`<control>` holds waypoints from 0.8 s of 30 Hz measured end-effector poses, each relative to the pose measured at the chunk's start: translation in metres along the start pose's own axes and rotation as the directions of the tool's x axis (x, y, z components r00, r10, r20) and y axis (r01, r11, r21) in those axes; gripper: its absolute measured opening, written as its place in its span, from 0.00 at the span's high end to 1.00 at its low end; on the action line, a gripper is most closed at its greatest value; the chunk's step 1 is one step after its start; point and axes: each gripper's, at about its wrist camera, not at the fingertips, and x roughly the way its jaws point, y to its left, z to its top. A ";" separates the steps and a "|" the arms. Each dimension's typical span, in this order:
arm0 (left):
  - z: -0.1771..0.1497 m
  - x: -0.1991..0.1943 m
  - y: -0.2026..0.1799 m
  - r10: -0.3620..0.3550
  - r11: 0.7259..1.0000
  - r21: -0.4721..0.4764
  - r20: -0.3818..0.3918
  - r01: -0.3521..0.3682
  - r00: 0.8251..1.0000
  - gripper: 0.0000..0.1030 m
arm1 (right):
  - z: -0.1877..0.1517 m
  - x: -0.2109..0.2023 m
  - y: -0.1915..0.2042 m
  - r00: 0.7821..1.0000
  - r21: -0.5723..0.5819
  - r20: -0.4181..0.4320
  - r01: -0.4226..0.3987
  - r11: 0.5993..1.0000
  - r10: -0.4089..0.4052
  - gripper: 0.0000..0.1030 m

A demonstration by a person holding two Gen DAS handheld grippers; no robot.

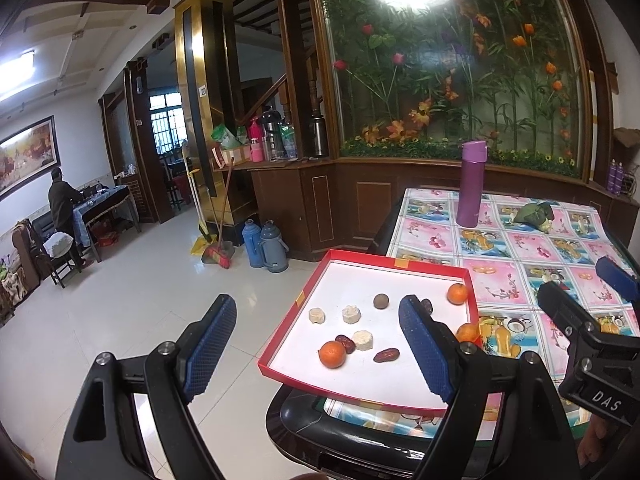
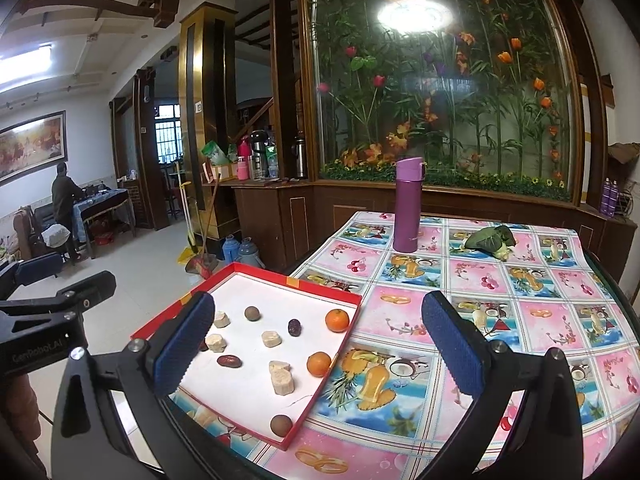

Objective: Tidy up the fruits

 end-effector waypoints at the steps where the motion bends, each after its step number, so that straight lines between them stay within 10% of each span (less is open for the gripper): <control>1: 0.000 0.000 0.001 0.003 1.000 -0.002 0.001 -0.003 1.000 0.19 | -0.001 0.001 0.001 1.000 0.000 -0.005 -0.003 1.000 0.003 0.00; 24: 0.000 0.007 0.009 0.020 1.000 -0.002 -0.009 -0.020 1.000 0.19 | -0.007 0.013 0.017 0.998 -0.046 -0.048 -0.034 0.998 0.032 0.00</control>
